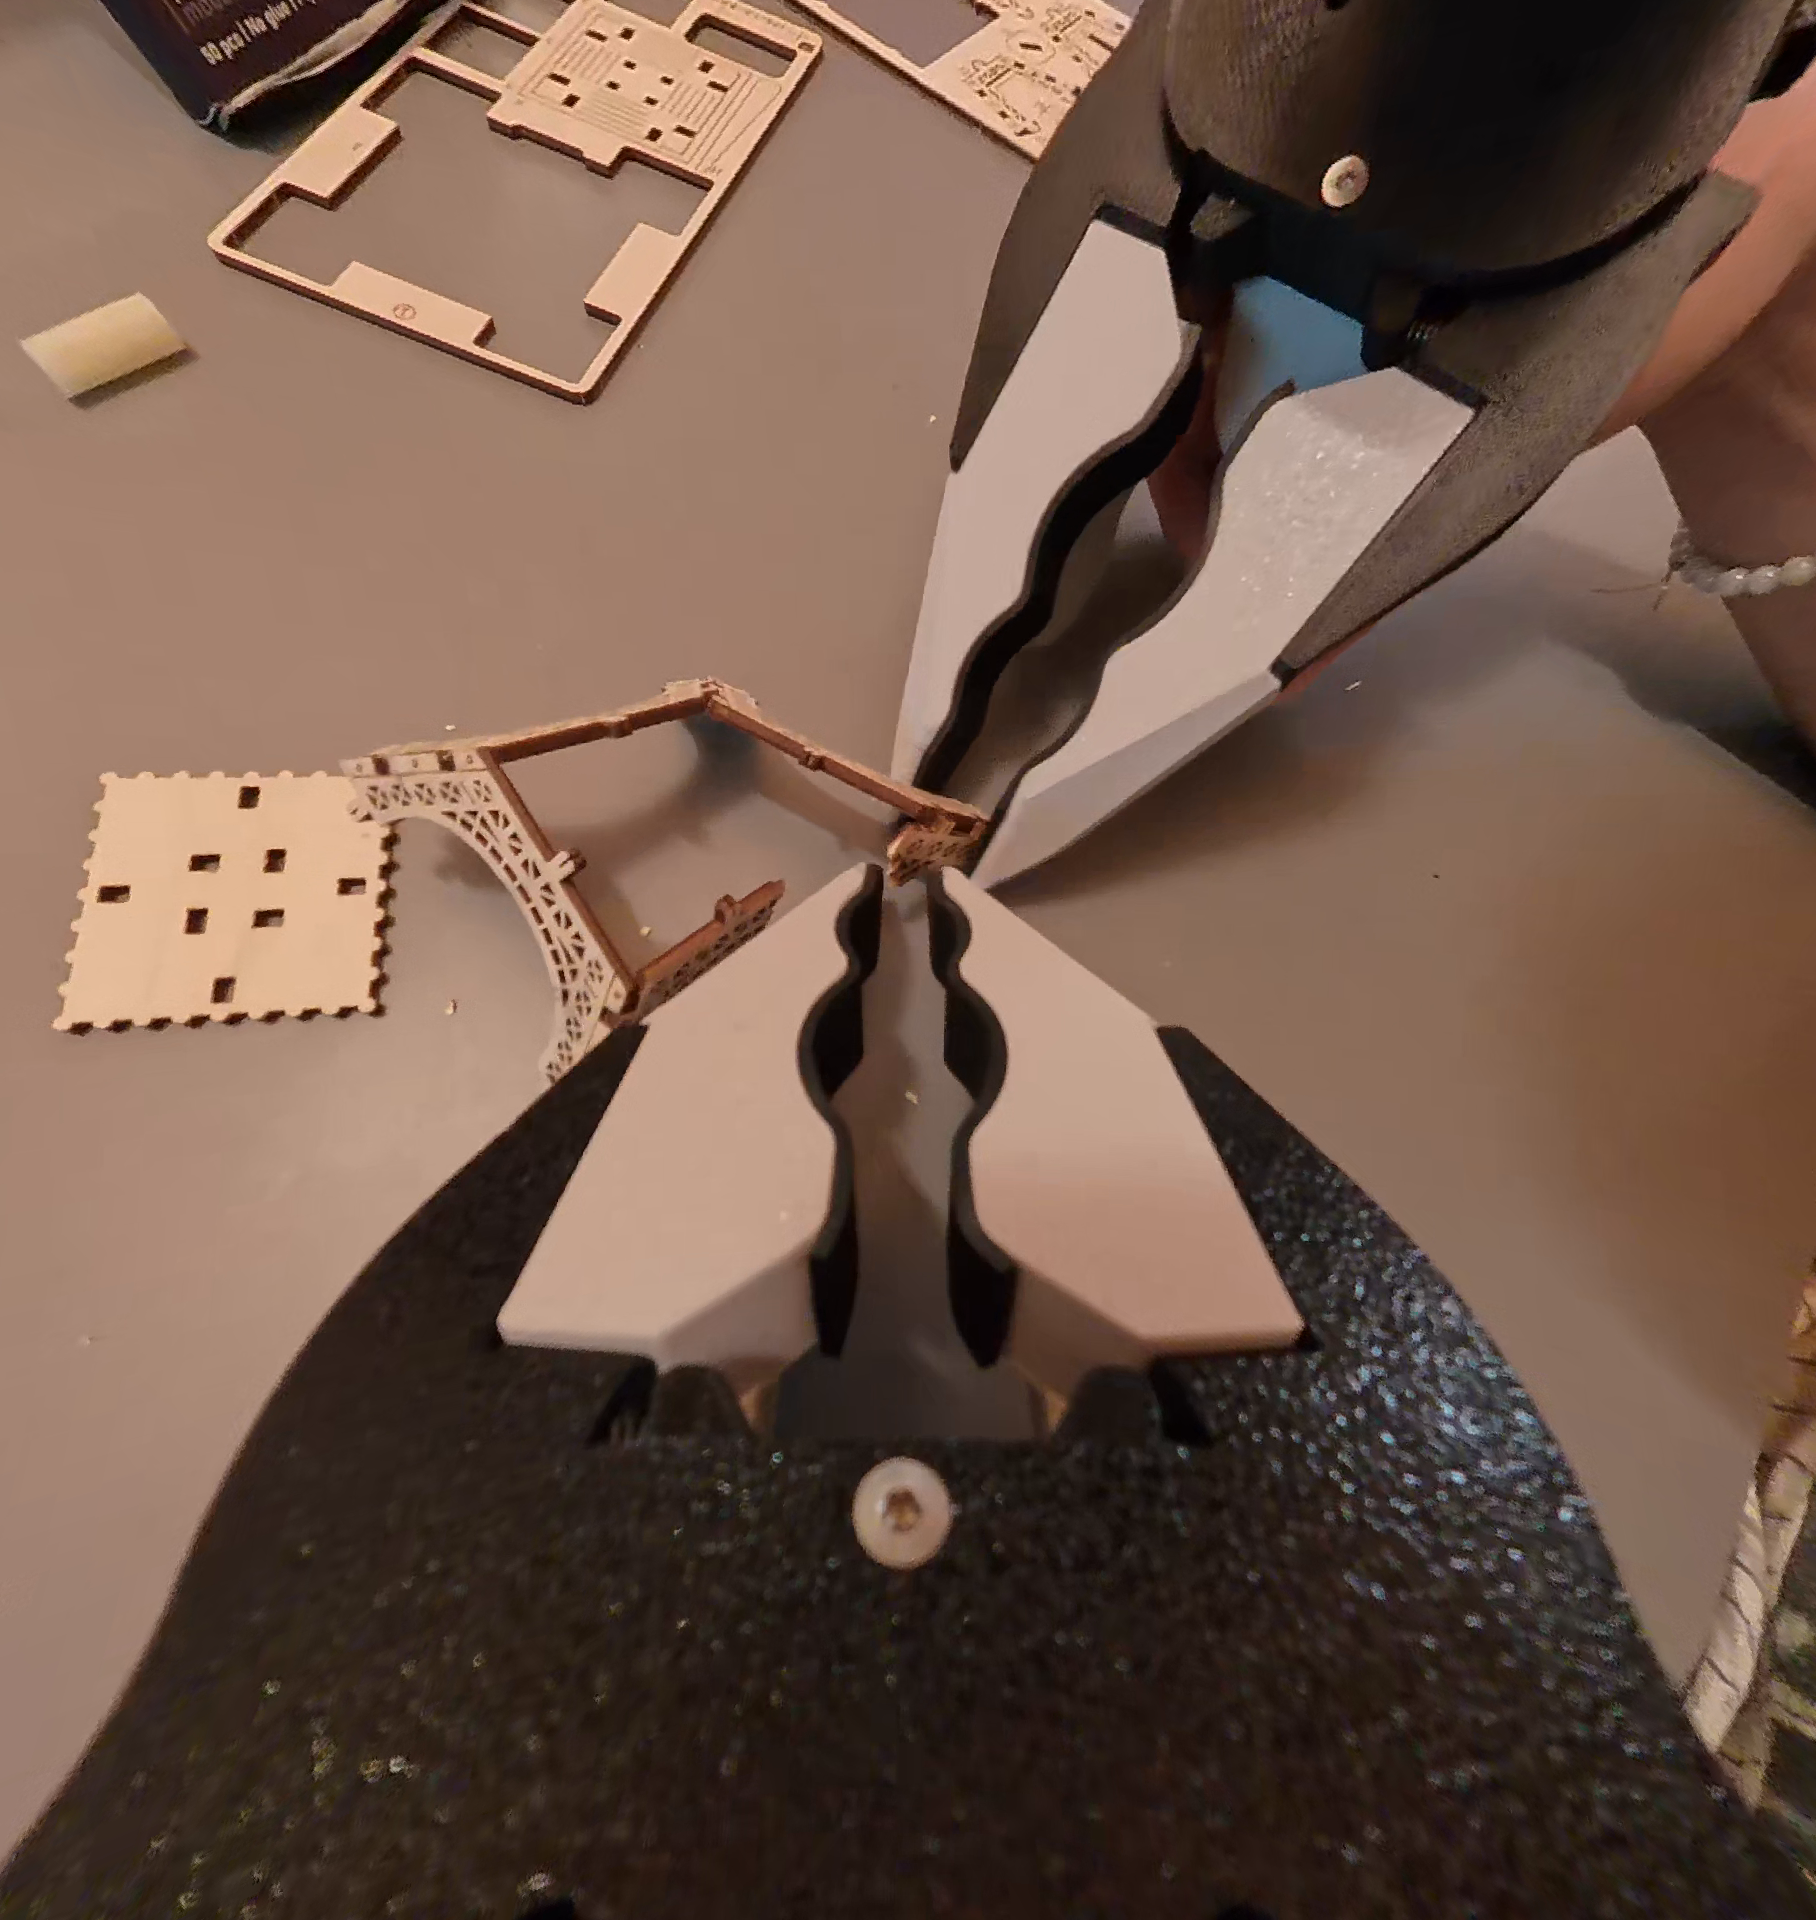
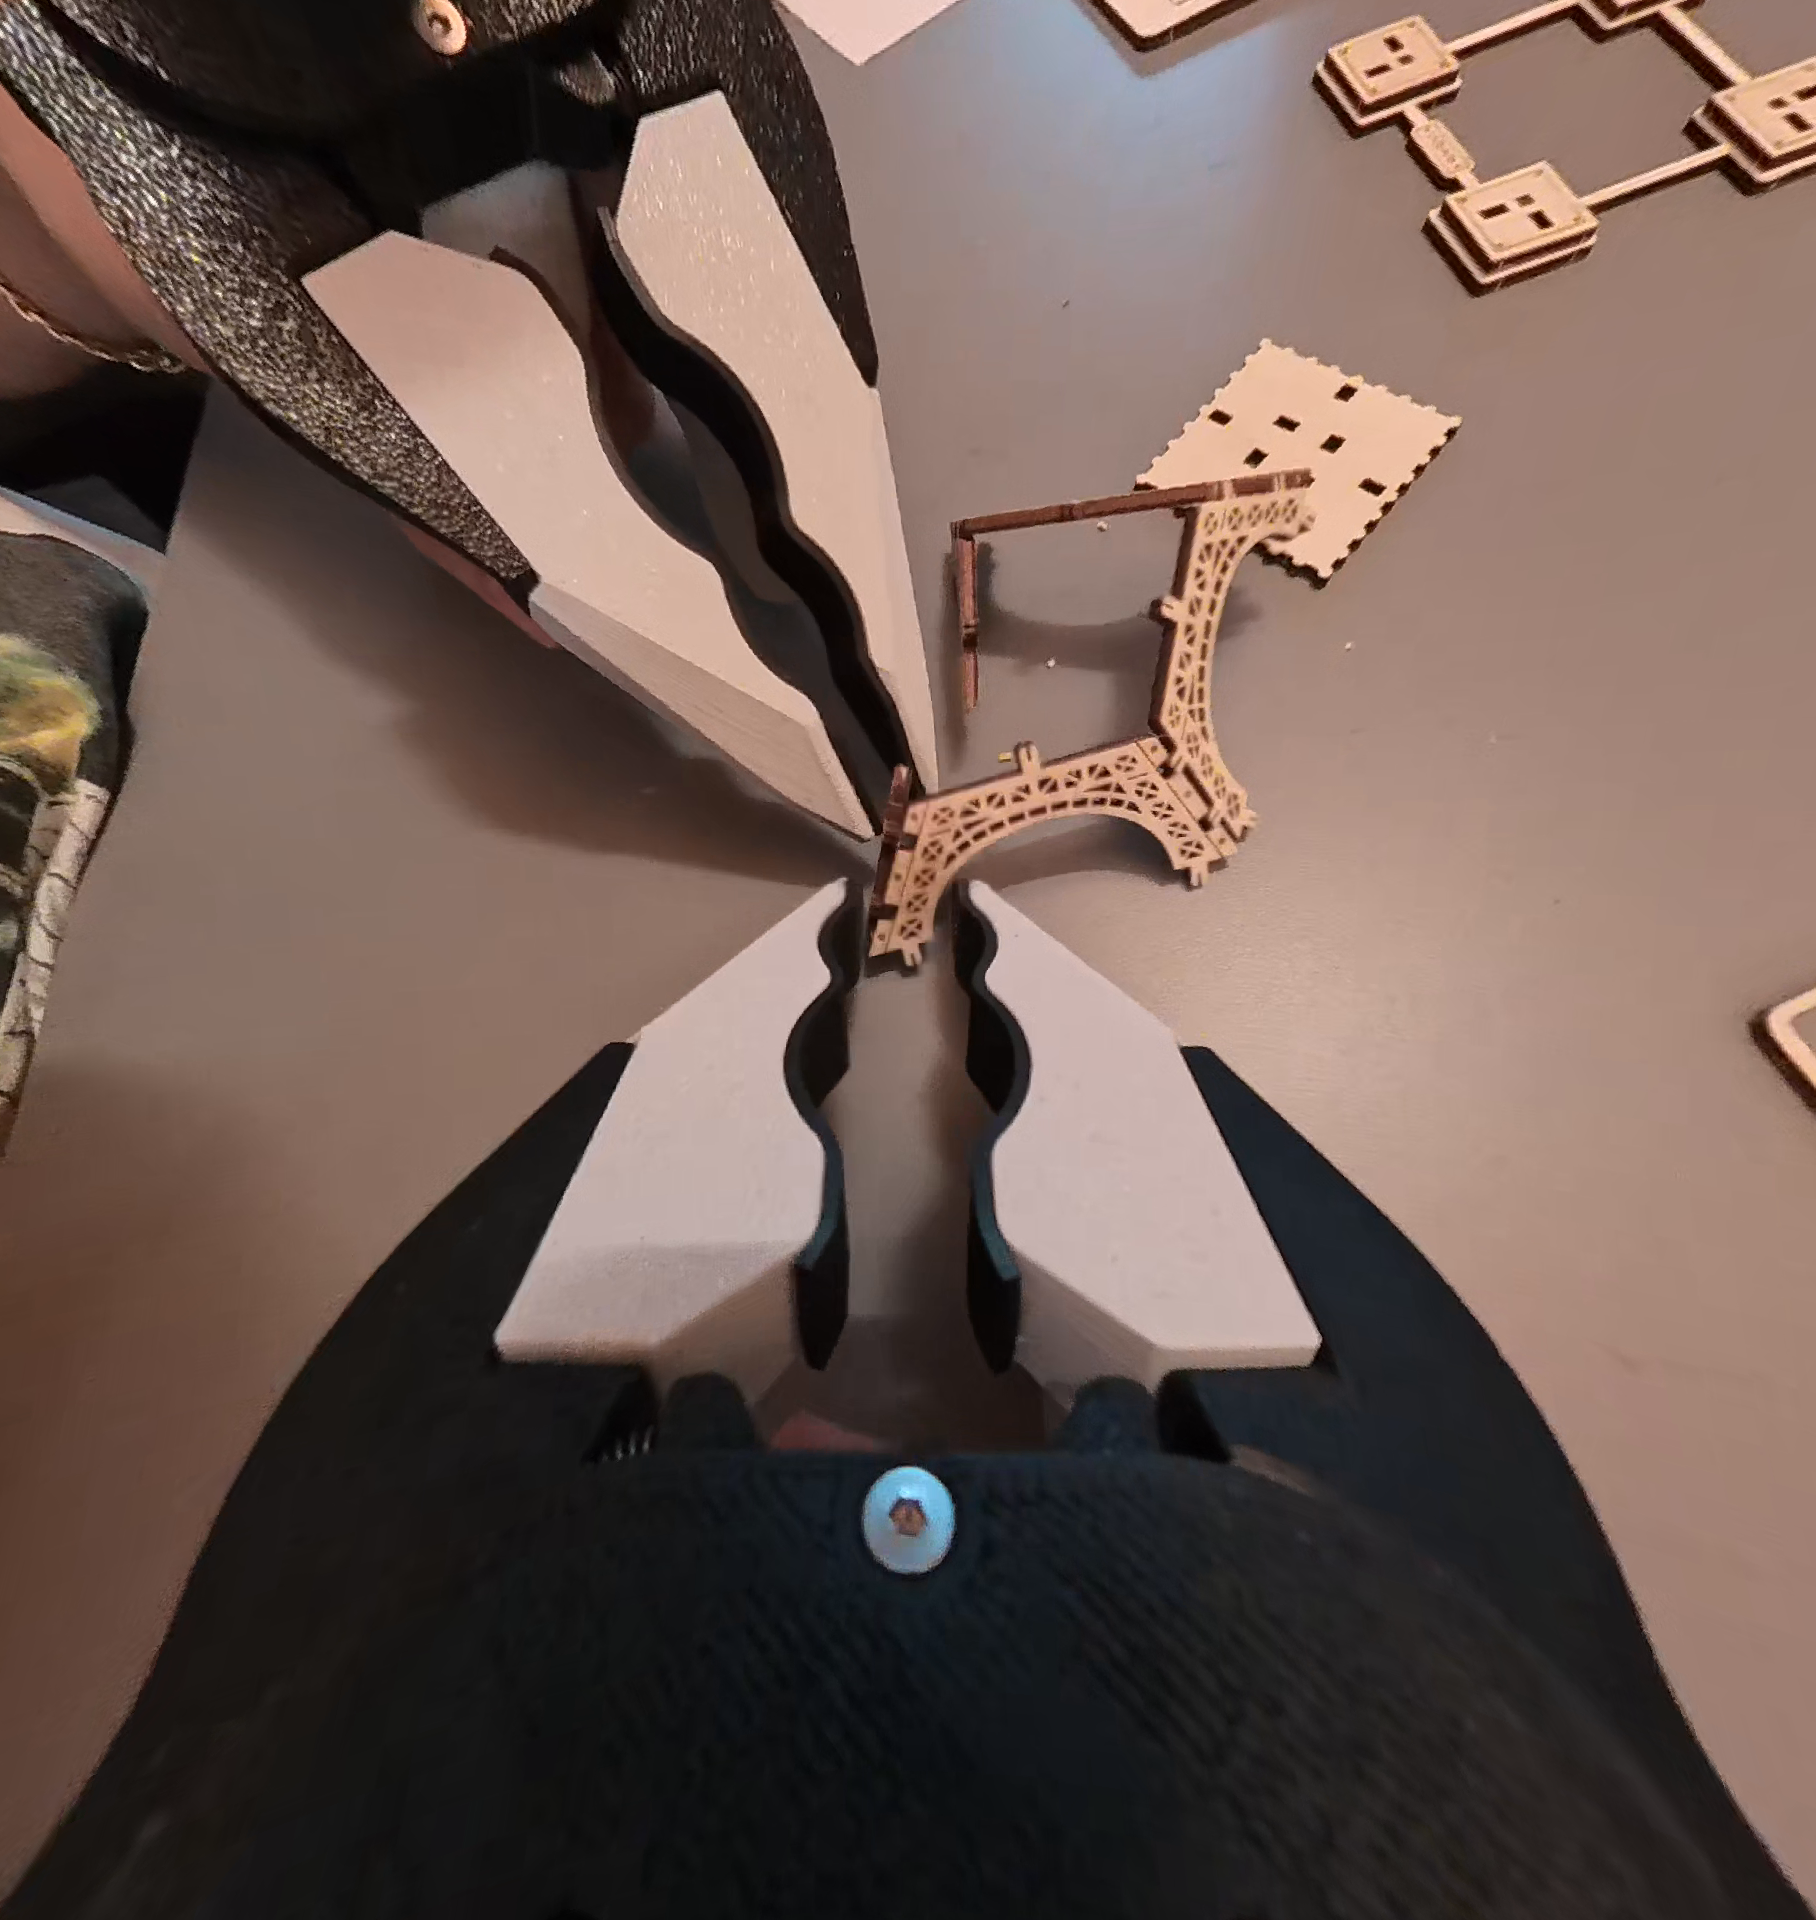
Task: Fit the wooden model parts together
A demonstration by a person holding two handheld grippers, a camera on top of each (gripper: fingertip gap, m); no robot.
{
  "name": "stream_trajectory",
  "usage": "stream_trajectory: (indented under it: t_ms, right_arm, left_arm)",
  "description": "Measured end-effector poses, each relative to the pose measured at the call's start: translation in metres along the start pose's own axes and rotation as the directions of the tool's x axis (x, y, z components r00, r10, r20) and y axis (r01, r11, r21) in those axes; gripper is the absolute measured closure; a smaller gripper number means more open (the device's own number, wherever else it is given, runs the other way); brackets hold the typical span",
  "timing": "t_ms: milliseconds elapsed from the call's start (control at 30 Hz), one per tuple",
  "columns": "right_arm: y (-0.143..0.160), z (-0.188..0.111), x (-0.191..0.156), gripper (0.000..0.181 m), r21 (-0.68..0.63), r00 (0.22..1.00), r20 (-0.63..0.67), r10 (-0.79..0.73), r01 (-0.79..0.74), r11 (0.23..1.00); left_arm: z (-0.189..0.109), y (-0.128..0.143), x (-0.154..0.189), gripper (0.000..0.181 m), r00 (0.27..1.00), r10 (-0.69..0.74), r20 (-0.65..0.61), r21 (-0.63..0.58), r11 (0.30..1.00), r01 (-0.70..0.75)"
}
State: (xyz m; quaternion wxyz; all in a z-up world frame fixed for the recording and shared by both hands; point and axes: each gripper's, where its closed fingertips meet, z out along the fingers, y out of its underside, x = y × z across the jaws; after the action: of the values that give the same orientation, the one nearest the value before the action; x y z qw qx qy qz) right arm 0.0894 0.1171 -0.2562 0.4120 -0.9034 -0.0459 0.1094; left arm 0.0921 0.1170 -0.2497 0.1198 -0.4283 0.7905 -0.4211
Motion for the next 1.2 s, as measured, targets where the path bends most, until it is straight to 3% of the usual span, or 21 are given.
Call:
stream_trajectory:
  t_ms: [200,300,933,1033,1133,1200]
  right_arm:
    - [-0.002,-0.001,0.004,0.161,0.016,1.0,-0.029,0.002,-0.001,1.0]
    - [-0.003,-0.002,0.006,0.169,0.026,0.999,-0.031,0.013,-0.012,1.0]
    - [-0.003,0.004,0.009,0.169,-0.003,0.992,-0.105,-0.064,0.064,0.998]
    - [-0.003,0.004,0.009,0.169,-0.005,0.993,-0.104,-0.06,0.059,0.998]
    - [-0.003,0.004,0.012,0.169,-0.004,0.993,-0.11,-0.041,0.04,0.999]
    - [-0.003,0.004,0.011,0.164,-0.001,0.995,-0.097,-0.034,0.034,0.999]
  left_arm:
    - [0.001,-0.002,0.0,0.174,1.0,-0.005,0.0,0.006,1.0,0.005]
    - [0.001,-0.002,0.0,0.172,1.0,-0.002,0.003,0.008,1.0,0.002]
    - [0.004,-0.005,-0.001,0.177,1.0,0.006,0.019,0.014,1.0,-0.006]
    - [0.002,-0.005,-0.001,0.169,1.0,0.006,0.023,0.018,1.0,-0.006]
    - [-0.004,-0.001,0.006,0.16,0.998,0.059,-0.01,-0.001,0.998,-0.059]
    - [-0.012,-0.002,0.01,0.157,0.98,0.198,0.008,0.0,0.98,-0.199]
